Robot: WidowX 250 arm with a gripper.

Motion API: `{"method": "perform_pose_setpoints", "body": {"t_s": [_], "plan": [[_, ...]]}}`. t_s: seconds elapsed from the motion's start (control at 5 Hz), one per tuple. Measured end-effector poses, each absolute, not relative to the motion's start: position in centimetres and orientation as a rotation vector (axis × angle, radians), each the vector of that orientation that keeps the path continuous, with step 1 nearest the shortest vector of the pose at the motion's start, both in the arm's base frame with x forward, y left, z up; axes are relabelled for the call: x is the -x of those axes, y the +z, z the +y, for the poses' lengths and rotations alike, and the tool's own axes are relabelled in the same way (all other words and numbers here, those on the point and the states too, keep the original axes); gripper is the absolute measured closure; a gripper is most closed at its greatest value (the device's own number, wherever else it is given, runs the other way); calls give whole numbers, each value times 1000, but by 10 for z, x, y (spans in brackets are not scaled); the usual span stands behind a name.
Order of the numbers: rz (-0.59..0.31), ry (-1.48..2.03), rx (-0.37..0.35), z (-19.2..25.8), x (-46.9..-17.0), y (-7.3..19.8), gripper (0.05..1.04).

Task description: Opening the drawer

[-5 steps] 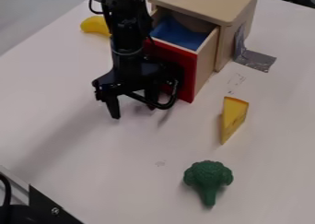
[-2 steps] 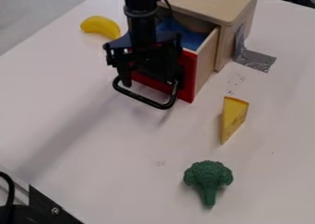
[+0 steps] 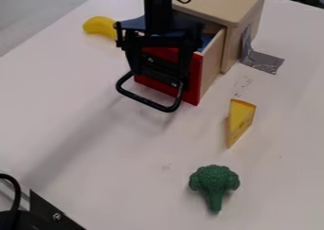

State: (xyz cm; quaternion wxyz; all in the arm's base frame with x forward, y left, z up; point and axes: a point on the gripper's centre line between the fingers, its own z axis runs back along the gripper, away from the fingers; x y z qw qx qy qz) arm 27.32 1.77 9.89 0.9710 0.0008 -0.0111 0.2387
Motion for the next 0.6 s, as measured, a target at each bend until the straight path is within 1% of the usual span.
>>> {"method": "perform_pose_setpoints", "body": {"t_s": [0.2, 0.4, 0.6], "plan": [[-41, 408, 14, 7, -262, 120, 83], [-59, 365, 19, 2, -248, 132, 83], [-64, 332, 28, -1, -240, 137, 83]]}}
